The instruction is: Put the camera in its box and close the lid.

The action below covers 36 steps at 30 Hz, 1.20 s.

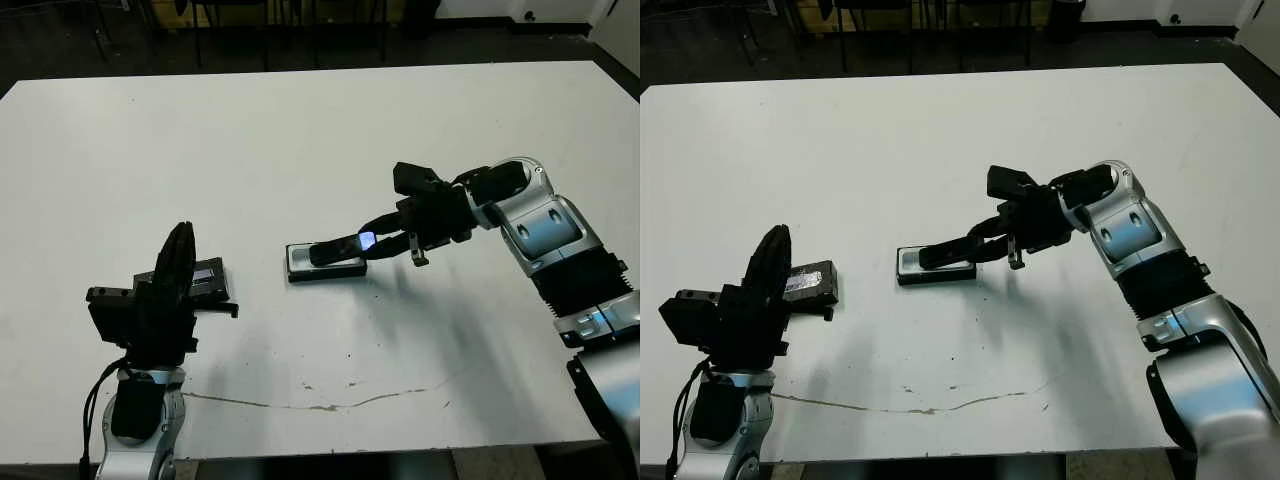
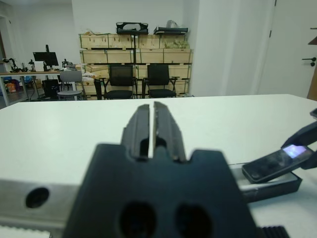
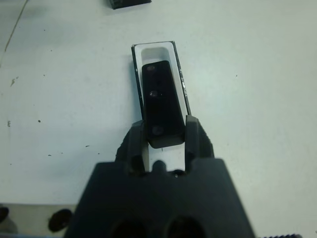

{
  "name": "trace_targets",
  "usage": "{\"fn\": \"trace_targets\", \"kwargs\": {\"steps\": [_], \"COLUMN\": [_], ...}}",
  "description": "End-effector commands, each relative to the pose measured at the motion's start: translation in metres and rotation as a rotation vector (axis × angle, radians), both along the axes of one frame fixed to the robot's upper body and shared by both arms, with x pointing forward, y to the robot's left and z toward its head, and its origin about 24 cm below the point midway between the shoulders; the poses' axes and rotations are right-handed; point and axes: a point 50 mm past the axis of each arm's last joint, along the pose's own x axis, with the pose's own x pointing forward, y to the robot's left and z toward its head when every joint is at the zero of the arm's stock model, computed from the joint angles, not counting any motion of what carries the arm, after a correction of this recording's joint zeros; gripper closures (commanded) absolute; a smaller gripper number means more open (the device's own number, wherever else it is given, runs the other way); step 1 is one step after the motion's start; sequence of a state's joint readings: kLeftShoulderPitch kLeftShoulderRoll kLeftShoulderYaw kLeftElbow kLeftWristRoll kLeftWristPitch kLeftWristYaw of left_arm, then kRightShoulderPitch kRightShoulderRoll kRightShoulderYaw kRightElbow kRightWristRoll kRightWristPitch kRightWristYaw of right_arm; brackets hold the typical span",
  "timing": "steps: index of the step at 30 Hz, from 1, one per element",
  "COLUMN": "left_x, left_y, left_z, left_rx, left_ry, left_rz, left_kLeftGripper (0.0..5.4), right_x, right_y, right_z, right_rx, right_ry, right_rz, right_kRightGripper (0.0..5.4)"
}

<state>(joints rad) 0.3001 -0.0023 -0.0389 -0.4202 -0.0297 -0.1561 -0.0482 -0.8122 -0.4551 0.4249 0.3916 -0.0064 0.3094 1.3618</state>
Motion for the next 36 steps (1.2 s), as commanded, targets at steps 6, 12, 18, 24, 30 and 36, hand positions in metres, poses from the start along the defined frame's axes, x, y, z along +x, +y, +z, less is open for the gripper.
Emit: {"fn": "trace_targets", "kwargs": {"steps": [6, 12, 18, 24, 30, 36], "left_x": [-0.004, -0.005, -0.005, -0.007, -0.008, -0.008], "left_y": [0.0, -0.001, -0.003, -0.002, -0.001, 0.0], "left_z": [-0.007, -0.008, -0.009, -0.01, -0.01, -0.01], "left_rx": [-0.009, -0.005, -0.018, -0.02, -0.023, -0.023], "left_ry": [0.038, 0.044, 0.047, 0.043, 0.048, 0.049], "left_rz": [0.005, 0.006, 0.006, 0.011, 0.012, 0.01], "left_kLeftGripper": [5.4, 5.4, 5.4, 5.4, 5.4, 5.4], "right_x": [-0.002, -0.003, -0.003, -0.006, -0.006, -0.002], "right_y": [0.007, 0.015, 0.031, 0.049, 0.047, 0.023], "right_z": [-0.01, -0.009, -0.012, -0.019, -0.024, -0.014], "right_rx": [-0.036, -0.035, -0.031, -0.017, -0.024, -0.033], "right_ry": [0.024, 0.021, 0.033, 0.046, 0.015, -0.129], "right_rz": [-0.007, 0.006, 0.033, 0.085, 0.072, 0.043], "right_kRightGripper": [4.94, 4.94, 4.94, 4.94, 4.94, 4.24]}}
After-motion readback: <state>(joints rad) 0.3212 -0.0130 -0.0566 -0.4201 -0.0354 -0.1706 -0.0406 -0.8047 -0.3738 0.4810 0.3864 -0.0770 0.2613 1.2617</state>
